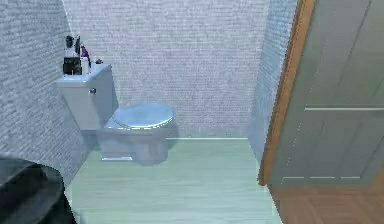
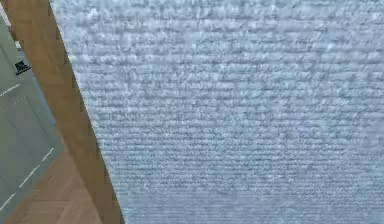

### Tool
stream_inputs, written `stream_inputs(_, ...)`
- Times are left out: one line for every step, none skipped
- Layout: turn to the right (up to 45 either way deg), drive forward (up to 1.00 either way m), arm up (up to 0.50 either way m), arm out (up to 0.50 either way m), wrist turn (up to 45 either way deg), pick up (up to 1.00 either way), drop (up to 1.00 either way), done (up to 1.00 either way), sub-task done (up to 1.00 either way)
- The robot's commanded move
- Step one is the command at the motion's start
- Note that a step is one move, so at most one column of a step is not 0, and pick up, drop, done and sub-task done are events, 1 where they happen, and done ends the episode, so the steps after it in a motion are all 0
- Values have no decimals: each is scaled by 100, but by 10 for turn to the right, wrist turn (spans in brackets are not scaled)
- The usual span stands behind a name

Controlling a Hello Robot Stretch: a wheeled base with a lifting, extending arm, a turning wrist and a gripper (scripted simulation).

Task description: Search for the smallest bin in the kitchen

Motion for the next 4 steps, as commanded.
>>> stream_inputs(330, 0, 0, 0, 0, 0, 0, 0, 0)
stream_inputs(0, 50, 0, 0, 0, 0, 0, 0, 0)
stream_inputs(-30, 0, 0, 0, 0, 0, 0, 0, 0)
stream_inputs(0, 35, 0, 0, 0, 0, 0, 0, 0)
